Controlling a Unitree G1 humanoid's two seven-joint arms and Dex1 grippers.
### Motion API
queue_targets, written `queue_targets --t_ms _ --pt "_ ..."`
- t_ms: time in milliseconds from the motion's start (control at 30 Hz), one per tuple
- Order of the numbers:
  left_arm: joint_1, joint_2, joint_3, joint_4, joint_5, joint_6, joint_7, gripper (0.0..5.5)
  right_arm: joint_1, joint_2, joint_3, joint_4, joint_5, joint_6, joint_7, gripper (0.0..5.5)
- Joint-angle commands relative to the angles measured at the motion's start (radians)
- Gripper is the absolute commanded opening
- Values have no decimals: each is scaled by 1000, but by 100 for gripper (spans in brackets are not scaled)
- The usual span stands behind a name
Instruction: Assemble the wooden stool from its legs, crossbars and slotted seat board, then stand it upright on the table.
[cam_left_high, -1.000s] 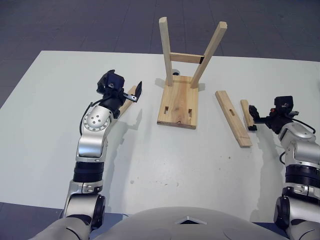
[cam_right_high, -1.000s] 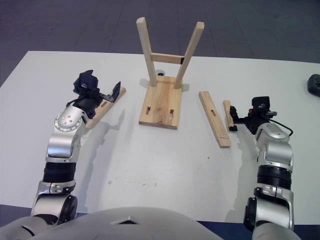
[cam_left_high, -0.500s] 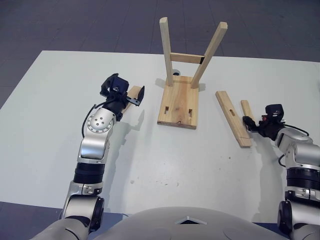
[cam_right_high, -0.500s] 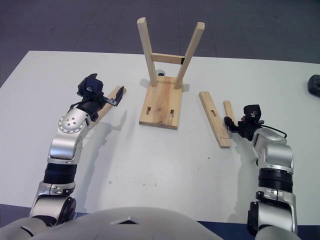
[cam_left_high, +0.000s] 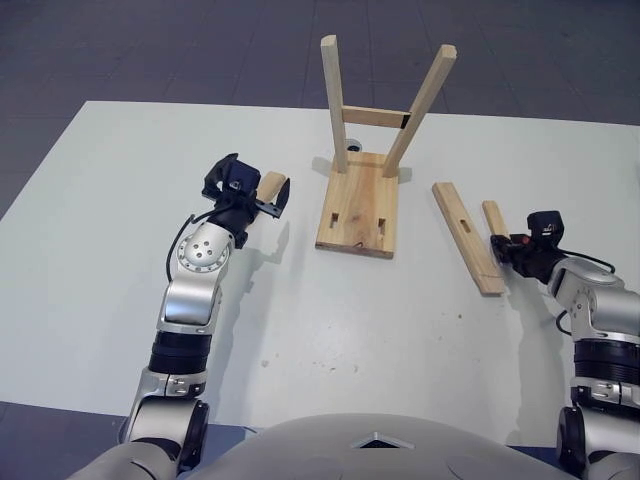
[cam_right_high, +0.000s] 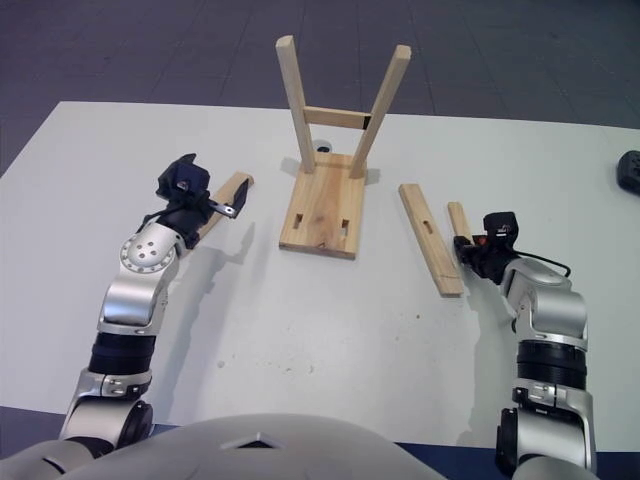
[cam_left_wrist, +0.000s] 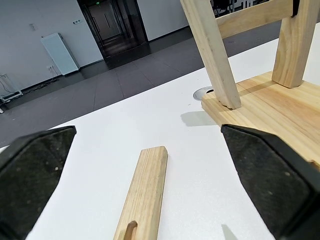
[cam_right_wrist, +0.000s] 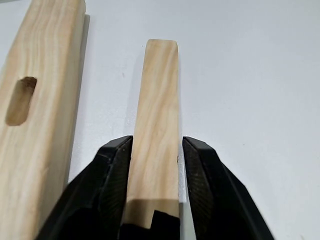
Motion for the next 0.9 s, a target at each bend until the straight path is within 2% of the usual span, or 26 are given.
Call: queue_targets --t_ms 33,167,267,433,567,700,900 --pt "-4 -24 26 -39 -46 58 2 540 56 9 12 30 -32 3 -26 131" --pt "-46 -56 104 -73 -146 145 13 540 10 10 -22 25 -26 -58 -54 131" --pt "-120 -91 172 -122 -271 240 16 540 -29 15 -31 -64 -38 -225 -58 131" --pt "-279 -240 354 -254 -771 521 94 540 -121 89 74 -383 -10 -493 19 131" --pt "-309 -306 388 -283 -1052 636 206 540 -122 146 160 -546 4 -560 38 131" --pt "-317 -348 397 -287 -1291 656 349 540 -99 171 224 -609 -4 -565 48 131" --pt "-297 -350 328 -276 -1446 629 451 540 -68 197 285 -633 10 -553 64 131"
